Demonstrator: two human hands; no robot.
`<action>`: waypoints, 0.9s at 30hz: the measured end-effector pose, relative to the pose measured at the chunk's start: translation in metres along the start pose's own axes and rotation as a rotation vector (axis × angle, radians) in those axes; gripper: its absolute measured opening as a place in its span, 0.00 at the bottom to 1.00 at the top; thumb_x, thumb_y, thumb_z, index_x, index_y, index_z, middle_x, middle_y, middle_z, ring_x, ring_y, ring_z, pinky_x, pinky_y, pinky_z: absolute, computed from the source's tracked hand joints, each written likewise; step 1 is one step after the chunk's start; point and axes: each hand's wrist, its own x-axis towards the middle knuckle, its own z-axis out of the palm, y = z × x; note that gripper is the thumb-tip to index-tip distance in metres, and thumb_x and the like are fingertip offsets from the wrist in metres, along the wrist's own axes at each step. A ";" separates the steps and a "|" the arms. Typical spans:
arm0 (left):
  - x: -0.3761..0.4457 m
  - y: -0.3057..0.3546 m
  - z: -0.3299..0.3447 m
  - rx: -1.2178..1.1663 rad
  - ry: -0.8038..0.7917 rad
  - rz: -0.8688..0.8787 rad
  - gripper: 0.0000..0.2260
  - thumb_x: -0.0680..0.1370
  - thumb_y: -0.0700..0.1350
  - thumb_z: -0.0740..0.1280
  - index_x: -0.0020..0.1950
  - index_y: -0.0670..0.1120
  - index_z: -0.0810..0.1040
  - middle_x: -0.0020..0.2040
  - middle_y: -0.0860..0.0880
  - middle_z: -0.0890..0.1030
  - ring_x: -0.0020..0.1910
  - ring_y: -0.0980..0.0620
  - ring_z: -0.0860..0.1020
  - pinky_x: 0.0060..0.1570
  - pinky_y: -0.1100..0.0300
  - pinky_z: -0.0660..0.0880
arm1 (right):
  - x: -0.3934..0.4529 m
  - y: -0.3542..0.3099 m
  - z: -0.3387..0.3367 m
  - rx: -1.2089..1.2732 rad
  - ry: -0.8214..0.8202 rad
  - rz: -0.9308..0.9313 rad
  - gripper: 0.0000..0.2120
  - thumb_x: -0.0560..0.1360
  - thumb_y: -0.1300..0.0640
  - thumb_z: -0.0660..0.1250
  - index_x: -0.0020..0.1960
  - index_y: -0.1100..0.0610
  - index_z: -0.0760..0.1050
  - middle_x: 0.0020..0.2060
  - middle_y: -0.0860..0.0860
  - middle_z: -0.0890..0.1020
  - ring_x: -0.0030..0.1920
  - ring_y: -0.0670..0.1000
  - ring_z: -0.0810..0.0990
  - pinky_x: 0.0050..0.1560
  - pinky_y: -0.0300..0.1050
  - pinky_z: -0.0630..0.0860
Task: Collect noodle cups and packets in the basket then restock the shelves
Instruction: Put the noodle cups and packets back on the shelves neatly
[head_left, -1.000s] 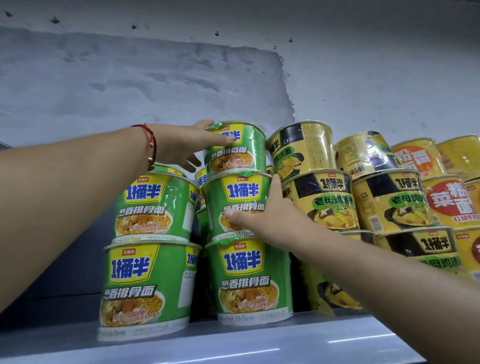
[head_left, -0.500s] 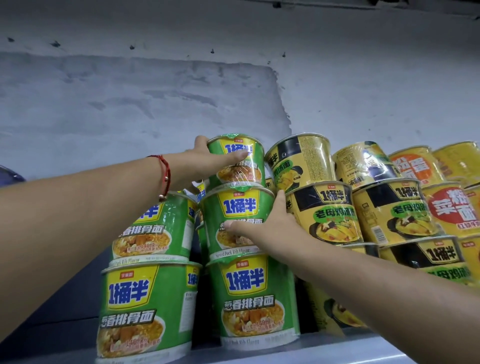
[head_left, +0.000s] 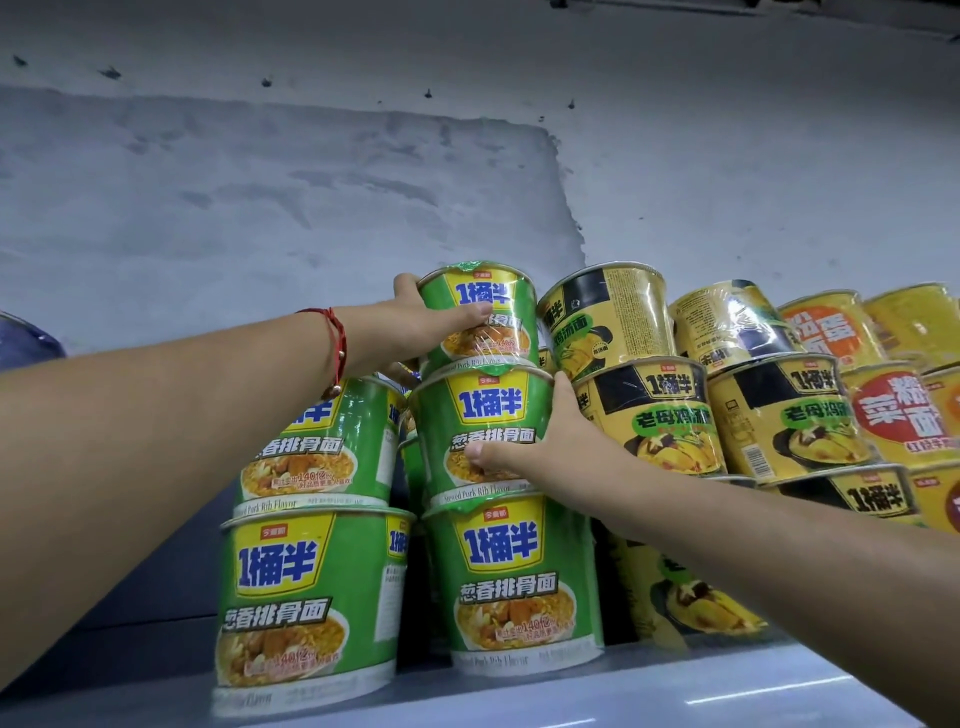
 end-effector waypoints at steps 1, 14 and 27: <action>-0.002 0.000 0.000 -0.002 -0.001 0.000 0.38 0.71 0.66 0.68 0.72 0.52 0.55 0.61 0.43 0.75 0.53 0.42 0.80 0.51 0.44 0.81 | 0.000 0.001 0.000 -0.007 0.002 0.000 0.65 0.62 0.36 0.77 0.78 0.46 0.31 0.63 0.49 0.76 0.55 0.51 0.81 0.58 0.56 0.79; -0.069 0.018 0.013 0.392 0.419 0.665 0.24 0.76 0.62 0.64 0.70 0.55 0.66 0.60 0.49 0.78 0.56 0.44 0.76 0.51 0.51 0.72 | -0.042 -0.043 -0.064 -0.547 0.331 -0.235 0.35 0.73 0.32 0.64 0.73 0.49 0.63 0.58 0.51 0.80 0.48 0.48 0.80 0.51 0.53 0.81; -0.024 0.097 0.101 0.264 0.365 0.406 0.25 0.78 0.54 0.62 0.74 0.50 0.62 0.72 0.43 0.65 0.67 0.42 0.68 0.60 0.53 0.66 | 0.068 -0.025 -0.116 -0.234 0.388 0.025 0.57 0.71 0.37 0.71 0.78 0.49 0.30 0.79 0.60 0.46 0.77 0.65 0.53 0.75 0.61 0.54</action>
